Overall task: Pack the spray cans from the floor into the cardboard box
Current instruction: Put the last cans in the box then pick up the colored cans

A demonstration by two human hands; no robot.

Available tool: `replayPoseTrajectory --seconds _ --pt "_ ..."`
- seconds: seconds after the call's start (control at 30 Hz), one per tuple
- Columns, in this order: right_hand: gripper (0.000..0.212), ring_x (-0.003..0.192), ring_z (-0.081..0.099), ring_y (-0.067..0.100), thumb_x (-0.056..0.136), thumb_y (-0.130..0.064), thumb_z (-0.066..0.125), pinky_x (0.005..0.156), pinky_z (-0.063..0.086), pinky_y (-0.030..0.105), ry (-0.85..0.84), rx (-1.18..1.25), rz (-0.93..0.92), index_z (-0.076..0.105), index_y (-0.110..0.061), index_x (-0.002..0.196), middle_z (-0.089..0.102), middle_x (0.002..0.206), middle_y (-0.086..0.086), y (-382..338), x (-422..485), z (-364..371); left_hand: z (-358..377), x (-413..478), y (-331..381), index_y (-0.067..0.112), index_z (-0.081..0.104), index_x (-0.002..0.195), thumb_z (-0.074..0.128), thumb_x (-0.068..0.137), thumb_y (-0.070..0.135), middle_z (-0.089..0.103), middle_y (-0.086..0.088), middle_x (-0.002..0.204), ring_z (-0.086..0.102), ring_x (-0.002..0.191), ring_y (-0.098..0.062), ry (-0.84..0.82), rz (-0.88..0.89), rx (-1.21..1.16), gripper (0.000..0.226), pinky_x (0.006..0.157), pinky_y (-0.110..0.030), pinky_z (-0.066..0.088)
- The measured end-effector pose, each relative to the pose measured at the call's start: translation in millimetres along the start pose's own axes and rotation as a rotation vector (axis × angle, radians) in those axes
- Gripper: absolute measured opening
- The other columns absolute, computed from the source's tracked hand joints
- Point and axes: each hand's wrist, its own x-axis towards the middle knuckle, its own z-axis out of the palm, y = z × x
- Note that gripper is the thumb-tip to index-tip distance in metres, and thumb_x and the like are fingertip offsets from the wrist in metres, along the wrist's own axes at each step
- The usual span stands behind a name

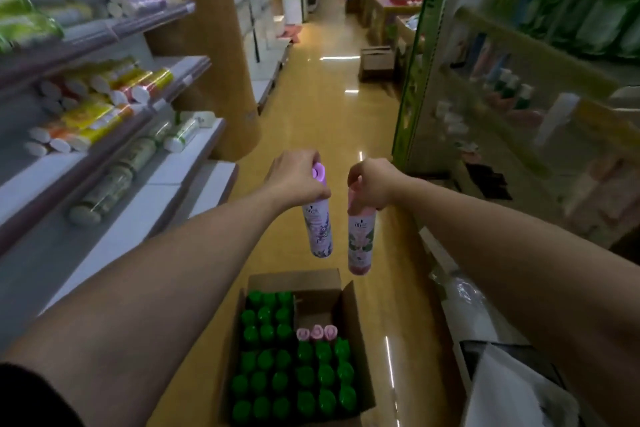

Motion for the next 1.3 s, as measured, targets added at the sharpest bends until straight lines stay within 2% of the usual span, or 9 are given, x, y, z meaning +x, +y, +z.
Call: replayPoseTrajectory --seconds 0.17,0.37,0.63,0.73,0.83,0.9,1.03,1.17,1.3 --pt "0.057 0.086 0.060 0.014 0.066 -0.032 0.092 0.065 0.056 0.026 -0.068 -0.072 -0.081 0.065 -0.016 0.113 0.064 0.098 -0.003 36 65 28 50 44 -18 0.020 0.058 0.088 0.079 0.066 0.023 0.059 -0.001 0.082 0.059 0.078 -0.022 -0.099 -0.079 -0.028 0.031 0.051 -0.028 0.040" --pt "0.045 0.087 0.061 0.018 0.072 -0.023 0.086 0.070 0.059 0.033 -0.215 -0.046 -0.059 0.063 -0.016 0.110 0.062 0.091 -0.003 74 123 109 131 77 -73 0.020 0.057 0.098 0.083 0.067 0.019 0.060 -0.001 0.093 0.060 0.085 -0.022 -0.219 -0.169 -0.017 0.041 0.061 -0.035 0.054" --pt "0.026 0.094 0.057 0.027 0.093 -0.018 0.058 0.072 0.050 0.034 -0.240 0.053 0.072 0.062 -0.014 0.118 0.054 0.104 0.007 141 183 273 282 90 -187 0.017 0.050 0.098 0.074 0.074 0.012 0.055 -0.008 0.101 0.052 0.086 -0.027 -0.396 -0.224 -0.015 0.034 0.061 -0.035 0.036" --pt "0.036 0.096 0.057 0.029 0.086 -0.017 0.068 0.076 0.054 0.038 -0.254 0.067 0.106 0.061 -0.015 0.121 0.054 0.109 0.009 170 204 331 338 89 -226 0.016 0.049 0.097 0.080 0.070 0.014 0.051 -0.006 0.099 0.050 0.088 -0.026 -0.402 -0.244 -0.035 0.042 0.063 -0.034 0.032" --pt "0.047 0.092 0.052 0.026 0.078 -0.014 0.075 0.063 0.036 0.027 -0.275 0.068 0.121 0.061 -0.013 0.123 0.051 0.107 0.007 194 217 378 387 87 -255 0.016 0.050 0.097 0.081 0.072 0.012 0.055 -0.010 0.104 0.051 0.094 -0.026 -0.385 -0.262 -0.099 0.041 0.071 -0.034 0.033" --pt "0.046 0.090 0.046 0.021 0.079 -0.016 0.075 0.065 0.032 0.026 -0.300 0.079 0.110 0.061 -0.011 0.122 0.049 0.107 0.007 207 225 405 417 83 -272 0.012 0.055 0.105 0.079 0.075 0.011 0.057 -0.012 0.112 0.052 0.096 -0.025 -0.367 -0.305 -0.107 0.039 0.074 -0.035 0.039" --pt "0.038 0.093 0.051 0.026 0.086 -0.019 0.072 0.074 0.039 0.031 -0.420 0.027 0.044 0.058 -0.010 0.121 0.050 0.112 0.011 227 241 457 470 80 -294 0.008 0.056 0.113 0.077 0.077 0.012 0.056 -0.014 0.114 0.057 0.099 -0.033 -0.363 -0.352 -0.086 0.042 0.081 -0.043 0.050" --pt "0.045 0.102 0.057 0.031 0.084 -0.014 0.074 0.083 0.051 0.037 -0.522 -0.049 -0.003 0.056 -0.013 0.125 0.051 0.117 0.011 238 253 495 519 78 -309 0.005 0.055 0.109 0.072 0.081 0.009 0.055 -0.017 0.112 0.055 0.093 -0.034 -0.384 -0.366 -0.072 0.033 0.071 -0.037 0.036" --pt "0.043 0.103 0.058 0.035 0.085 -0.011 0.071 0.087 0.054 0.044 -0.572 -0.075 -0.045 0.056 -0.011 0.125 0.051 0.116 0.013 247 273 525 562 75 -326 0.004 0.057 0.106 0.069 0.081 0.009 0.056 -0.018 0.109 0.056 0.091 -0.038 -0.457 -0.337 0.003 0.027 0.069 -0.039 0.038"
